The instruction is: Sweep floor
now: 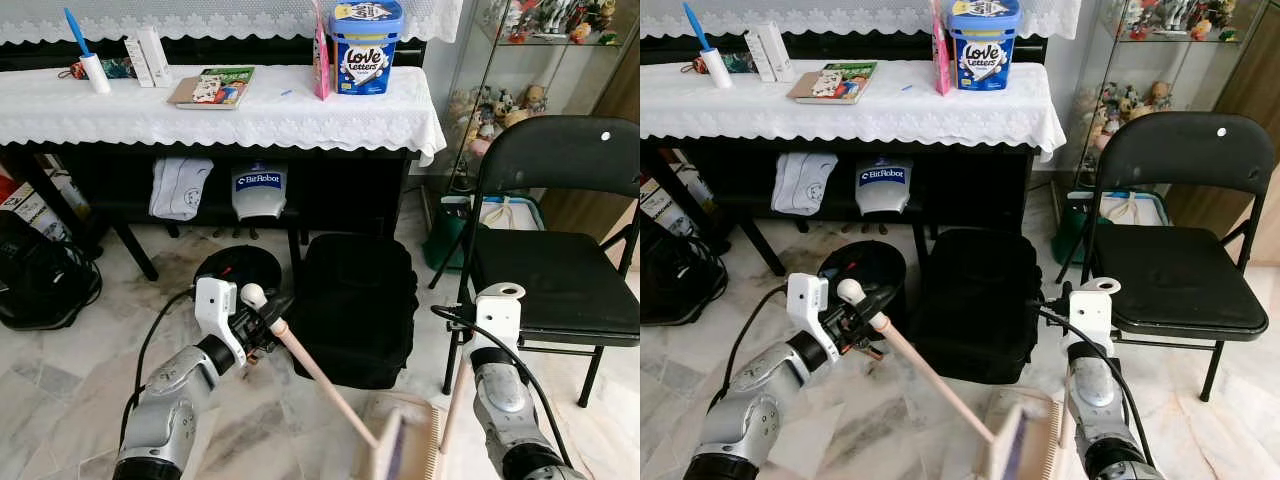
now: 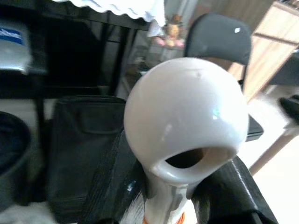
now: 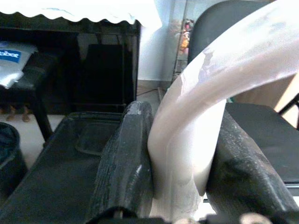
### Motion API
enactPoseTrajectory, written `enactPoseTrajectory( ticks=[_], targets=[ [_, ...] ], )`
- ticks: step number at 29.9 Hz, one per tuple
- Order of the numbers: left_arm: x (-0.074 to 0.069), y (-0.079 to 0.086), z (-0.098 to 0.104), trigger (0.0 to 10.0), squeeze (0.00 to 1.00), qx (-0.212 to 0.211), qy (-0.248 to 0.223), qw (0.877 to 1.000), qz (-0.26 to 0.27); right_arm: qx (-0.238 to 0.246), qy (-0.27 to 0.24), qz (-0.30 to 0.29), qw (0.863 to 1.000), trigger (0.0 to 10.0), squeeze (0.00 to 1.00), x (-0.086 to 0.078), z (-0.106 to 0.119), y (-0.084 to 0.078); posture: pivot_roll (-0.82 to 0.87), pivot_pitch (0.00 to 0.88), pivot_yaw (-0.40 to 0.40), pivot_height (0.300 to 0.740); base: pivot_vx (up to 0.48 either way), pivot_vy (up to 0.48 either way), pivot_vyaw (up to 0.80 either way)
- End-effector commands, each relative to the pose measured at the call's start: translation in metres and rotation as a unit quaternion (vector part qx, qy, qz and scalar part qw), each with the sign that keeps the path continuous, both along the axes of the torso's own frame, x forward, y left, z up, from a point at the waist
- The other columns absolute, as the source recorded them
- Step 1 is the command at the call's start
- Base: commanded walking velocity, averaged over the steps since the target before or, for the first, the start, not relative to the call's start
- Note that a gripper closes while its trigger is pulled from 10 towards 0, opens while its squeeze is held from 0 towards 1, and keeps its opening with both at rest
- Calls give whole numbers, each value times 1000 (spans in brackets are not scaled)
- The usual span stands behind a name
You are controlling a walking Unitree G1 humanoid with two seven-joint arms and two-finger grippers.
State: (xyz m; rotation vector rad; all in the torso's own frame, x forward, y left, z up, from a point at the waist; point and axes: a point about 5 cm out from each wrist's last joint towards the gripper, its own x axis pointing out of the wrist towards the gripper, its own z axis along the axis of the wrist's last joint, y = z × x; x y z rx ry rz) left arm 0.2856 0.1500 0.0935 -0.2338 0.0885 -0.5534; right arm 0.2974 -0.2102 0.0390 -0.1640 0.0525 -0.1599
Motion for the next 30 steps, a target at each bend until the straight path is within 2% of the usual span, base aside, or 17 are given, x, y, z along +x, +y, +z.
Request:
enactPoseTrajectory(
  ticks=[1,4,8,10,17,21,24,25,30],
  targets=[
    [1,8,8,10000,0,20,-27,999,19,11,-40,3,999,10000,0,6,13,2,-5,0,32,740,0,0,0],
    [3,19,9,10000,0,43,-39,997,55,23,-46,12,999,10000,0,5,13,5,-5,0,30,740,0,0,0],
    [8,37,9,10000,0,109,-61,984,130,24,-49,19,998,10000,0,5,14,7,-6,0,28,740,0,0,0],
    [9,42,14,10000,0,115,-81,977,160,26,-50,21,998,10000,0,6,15,8,-6,0,28,740,0,0,0],
    [9,42,16,10000,0,123,-103,967,197,32,-59,29,997,10000,0,7,18,10,-10,0,26,740,0,0,0],
    [9,41,14,10000,0,130,-118,959,224,63,-78,34,994,10000,0,9,24,11,-12,0,24,740,0,0,0],
    [9,41,14,10000,0,139,-127,953,239,104,-103,40,988,10000,0,9,30,12,-15,0,26,740,0,0,0],
    [10,39,12,10000,0,137,-126,953,238,123,-115,47,985,10000,0,8,33,13,-19,0,28,740,0,0,0],
    [12,35,9,10000,0,134,-124,954,237,126,-129,71,981,10000,0,5,37,18,-27,0,37,740,0,0,0]
  ],
)
